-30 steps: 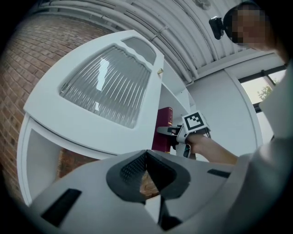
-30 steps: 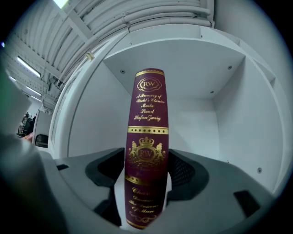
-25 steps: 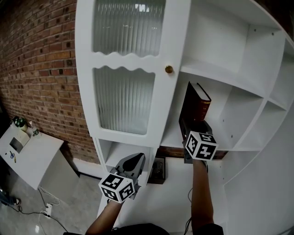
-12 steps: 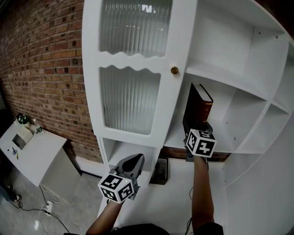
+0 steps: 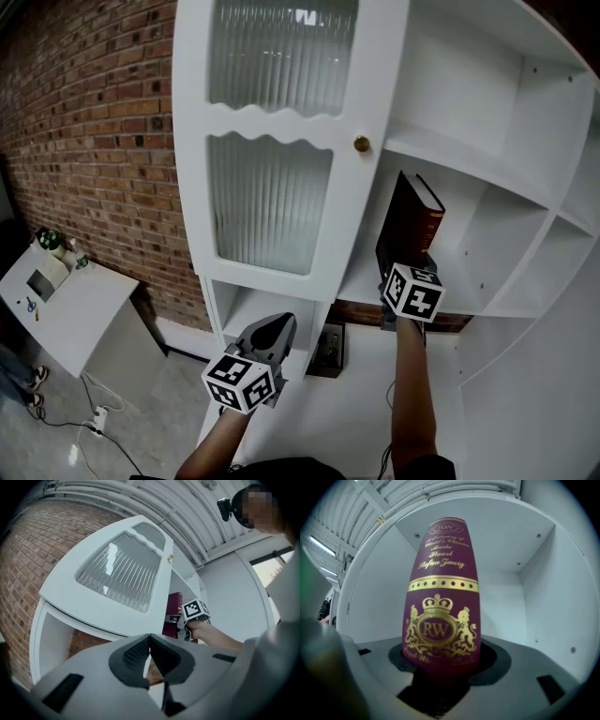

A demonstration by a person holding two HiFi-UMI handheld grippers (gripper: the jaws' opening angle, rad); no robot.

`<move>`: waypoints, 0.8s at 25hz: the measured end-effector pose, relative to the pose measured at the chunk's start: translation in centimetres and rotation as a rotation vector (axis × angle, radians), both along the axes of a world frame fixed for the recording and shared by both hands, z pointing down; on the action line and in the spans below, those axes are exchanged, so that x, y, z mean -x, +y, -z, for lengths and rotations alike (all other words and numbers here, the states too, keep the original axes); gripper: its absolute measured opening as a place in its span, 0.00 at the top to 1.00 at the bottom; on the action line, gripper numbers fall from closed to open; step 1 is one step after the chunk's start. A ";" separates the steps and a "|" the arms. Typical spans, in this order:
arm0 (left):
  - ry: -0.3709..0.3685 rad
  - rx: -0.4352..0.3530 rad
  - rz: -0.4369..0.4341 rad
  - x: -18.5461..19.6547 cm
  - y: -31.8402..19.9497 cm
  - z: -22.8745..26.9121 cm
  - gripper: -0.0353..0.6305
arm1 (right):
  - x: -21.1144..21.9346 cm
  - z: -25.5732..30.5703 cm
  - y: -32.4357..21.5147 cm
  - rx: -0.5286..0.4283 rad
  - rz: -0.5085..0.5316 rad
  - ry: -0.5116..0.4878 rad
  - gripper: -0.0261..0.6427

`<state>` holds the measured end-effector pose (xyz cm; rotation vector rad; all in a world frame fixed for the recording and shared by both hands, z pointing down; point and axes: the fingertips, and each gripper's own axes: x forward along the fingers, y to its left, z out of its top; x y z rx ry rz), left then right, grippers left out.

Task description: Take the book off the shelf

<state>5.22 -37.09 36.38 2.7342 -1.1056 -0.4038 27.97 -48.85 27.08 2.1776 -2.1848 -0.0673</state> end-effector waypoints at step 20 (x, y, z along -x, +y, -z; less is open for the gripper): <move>0.004 -0.006 -0.004 -0.5 -0.2 0.4 0.92 | 0.4 0.0 0.4 -0.002 0.020 0.000 0.61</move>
